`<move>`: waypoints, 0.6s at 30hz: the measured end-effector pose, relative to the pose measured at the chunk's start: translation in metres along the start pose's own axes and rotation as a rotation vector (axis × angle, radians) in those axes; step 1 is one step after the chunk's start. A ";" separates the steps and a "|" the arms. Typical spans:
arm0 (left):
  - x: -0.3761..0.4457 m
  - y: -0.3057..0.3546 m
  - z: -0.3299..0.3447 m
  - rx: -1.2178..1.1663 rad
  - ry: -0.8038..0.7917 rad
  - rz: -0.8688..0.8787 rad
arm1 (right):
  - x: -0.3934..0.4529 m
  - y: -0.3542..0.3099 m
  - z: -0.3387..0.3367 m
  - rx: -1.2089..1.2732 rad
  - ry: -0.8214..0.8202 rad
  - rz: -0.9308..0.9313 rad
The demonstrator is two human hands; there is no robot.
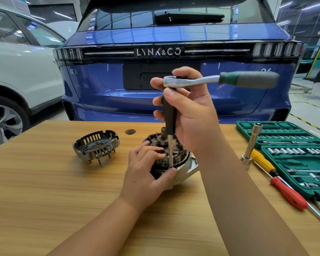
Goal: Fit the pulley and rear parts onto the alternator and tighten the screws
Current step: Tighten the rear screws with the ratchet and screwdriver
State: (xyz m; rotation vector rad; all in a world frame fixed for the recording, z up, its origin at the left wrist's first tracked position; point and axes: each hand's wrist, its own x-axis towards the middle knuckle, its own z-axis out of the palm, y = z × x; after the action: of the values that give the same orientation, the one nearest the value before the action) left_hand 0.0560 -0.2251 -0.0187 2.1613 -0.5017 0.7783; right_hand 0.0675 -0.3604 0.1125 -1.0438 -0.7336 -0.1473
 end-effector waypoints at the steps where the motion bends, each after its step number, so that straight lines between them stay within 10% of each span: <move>1: 0.000 0.001 0.000 0.005 -0.001 -0.005 | 0.000 0.001 0.001 -0.072 -0.009 -0.045; 12: -0.002 0.005 0.000 -0.014 0.012 -0.016 | -0.003 -0.008 -0.010 0.211 -0.210 0.026; 18: -0.003 0.005 0.002 -0.008 0.026 -0.021 | -0.005 -0.010 0.006 -0.085 0.127 0.020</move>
State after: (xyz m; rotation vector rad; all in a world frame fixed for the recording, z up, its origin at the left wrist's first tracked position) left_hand 0.0520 -0.2293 -0.0193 2.1427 -0.4679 0.7906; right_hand 0.0566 -0.3616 0.1190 -1.1117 -0.6063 -0.2266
